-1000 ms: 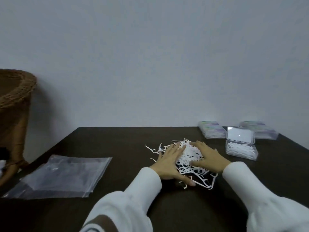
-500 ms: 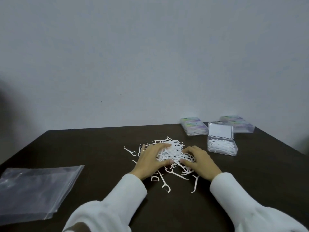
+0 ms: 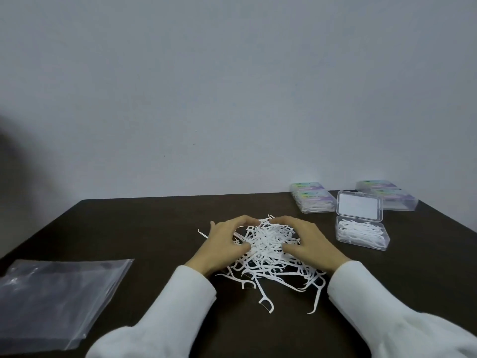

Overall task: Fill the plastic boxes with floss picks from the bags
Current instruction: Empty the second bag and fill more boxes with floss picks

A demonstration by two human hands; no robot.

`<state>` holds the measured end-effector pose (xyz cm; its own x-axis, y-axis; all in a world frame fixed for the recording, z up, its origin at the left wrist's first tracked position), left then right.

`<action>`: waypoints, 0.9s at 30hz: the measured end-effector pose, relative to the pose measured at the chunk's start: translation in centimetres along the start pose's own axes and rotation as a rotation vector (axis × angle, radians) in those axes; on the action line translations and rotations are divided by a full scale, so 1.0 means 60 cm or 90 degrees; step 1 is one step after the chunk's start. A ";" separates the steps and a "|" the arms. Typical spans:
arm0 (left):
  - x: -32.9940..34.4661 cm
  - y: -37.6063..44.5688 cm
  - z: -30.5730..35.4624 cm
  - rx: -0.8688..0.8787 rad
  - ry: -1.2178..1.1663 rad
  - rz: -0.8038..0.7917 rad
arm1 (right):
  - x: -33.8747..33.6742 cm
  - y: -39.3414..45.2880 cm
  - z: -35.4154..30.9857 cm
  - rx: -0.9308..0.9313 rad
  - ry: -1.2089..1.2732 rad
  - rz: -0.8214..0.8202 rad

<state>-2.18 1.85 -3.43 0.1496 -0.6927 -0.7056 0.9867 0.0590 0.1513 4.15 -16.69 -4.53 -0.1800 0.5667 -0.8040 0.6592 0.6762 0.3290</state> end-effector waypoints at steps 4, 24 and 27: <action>-0.003 -0.003 -0.011 -0.045 0.154 0.012 | 0.010 0.020 -0.008 -0.042 -0.089 -0.027; -0.013 -0.006 -0.011 -0.057 -0.114 0.202 | -0.046 0.008 0.018 0.021 0.242 0.209; -0.018 -0.007 -0.003 -0.045 -0.160 0.221 | -0.053 0.009 0.028 0.039 0.288 0.231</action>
<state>-2.73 2.70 -2.85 0.4625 -0.7757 -0.4294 0.8835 0.3625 0.2967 6.31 -18.92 -2.62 -0.2198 0.9109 -0.3492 0.7754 0.3803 0.5041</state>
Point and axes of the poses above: each hand's wrist, its own y-axis towards the middle knuckle, its own x-axis out of the palm, z = x × y, the point moved 3 cm from there along y, towards the middle knuckle, and after that the axes turned 9 degrees about -x, right-handed, at the moved point
